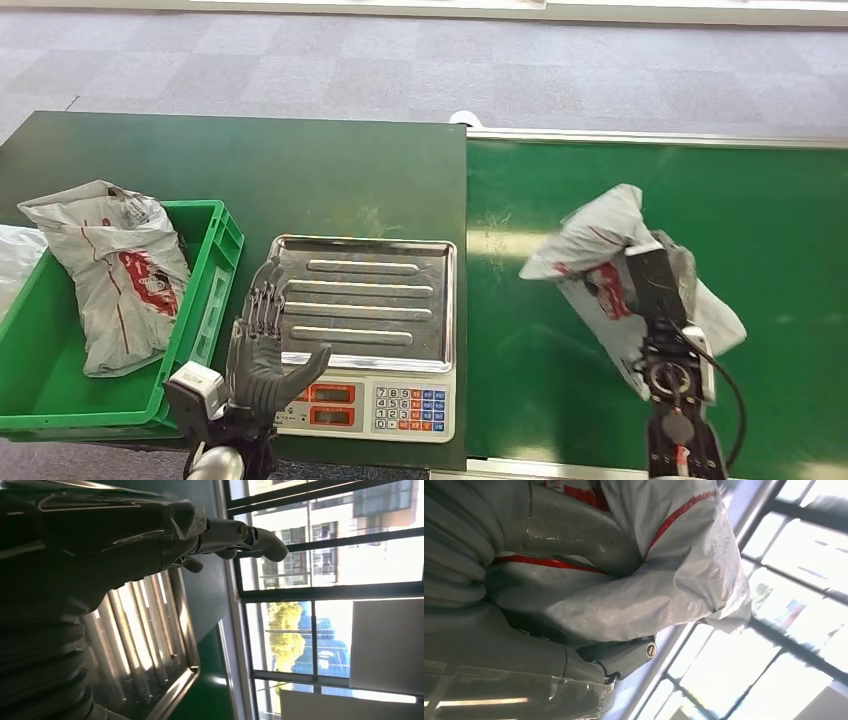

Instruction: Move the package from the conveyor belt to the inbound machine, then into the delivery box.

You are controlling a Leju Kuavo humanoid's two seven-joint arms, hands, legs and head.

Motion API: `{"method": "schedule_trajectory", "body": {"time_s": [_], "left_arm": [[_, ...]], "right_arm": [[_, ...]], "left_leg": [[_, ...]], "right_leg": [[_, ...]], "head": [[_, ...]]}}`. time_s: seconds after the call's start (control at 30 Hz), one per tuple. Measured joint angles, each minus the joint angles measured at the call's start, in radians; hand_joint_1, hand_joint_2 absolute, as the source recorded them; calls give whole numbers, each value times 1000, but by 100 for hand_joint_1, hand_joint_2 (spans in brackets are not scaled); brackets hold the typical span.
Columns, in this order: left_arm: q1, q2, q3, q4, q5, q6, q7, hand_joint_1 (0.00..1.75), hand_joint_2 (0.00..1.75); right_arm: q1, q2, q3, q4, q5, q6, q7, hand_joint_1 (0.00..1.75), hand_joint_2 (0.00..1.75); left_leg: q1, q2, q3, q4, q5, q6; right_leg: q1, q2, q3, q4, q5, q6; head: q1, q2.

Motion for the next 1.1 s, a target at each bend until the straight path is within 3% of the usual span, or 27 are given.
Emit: {"method": "schedule_trajectory", "body": {"time_s": [0.1, 0.2, 0.43, 0.7, 0.87, 1.1], "left_arm": [[-79, -18, -27, 10, -24, 33, 9, 0, 175], [-122, -28, -43, 21, -29, 52, 10, 0, 175], [-192, -40, -67, 40, -21, 57, 15, 0, 175], [-218, -44, -77, 54, -14, 56, 19, 0, 175], [-239, -50, -78, 71, -13, 55, 22, 0, 175], [-279, -51, -76, 90, 4, 91, 22, 0, 175]], "right_arm": [[-51, 71, 110, -79, -14, -20, 41, 175, 175], [-74, 101, 151, -121, -18, -21, 41, 175, 175], [-115, 131, 160, -150, -46, 73, 37, 175, 175], [-150, 143, 160, -144, -73, 108, 29, 175, 175], [-202, 155, 181, -37, -155, 225, -2, 175, 175], [-298, 197, 258, 242, -191, 267, -29, 175, 175]], "left_leg": [[1, -4, -1, 0, 3, -1], [1, -8, -3, 0, 5, -1], [0, -8, -5, 0, 4, -1], [1, -9, -5, 0, 4, -1], [1, -7, -6, 0, 4, -1], [1, -7, -6, 0, 5, -1]], "right_leg": [[1, -4, -1, 0, 0, 0], [1, -8, 0, 1, 0, 0], [0, -7, -2, 1, 1, 0], [1, -7, -2, 1, 1, 0], [1, -7, -3, 1, 1, 0], [1, -7, -3, 1, 1, 0]], "head": [[-1, 0], [-1, 0], [-1, 0], [-1, 0], [-1, 0], [-1, 0]]}}
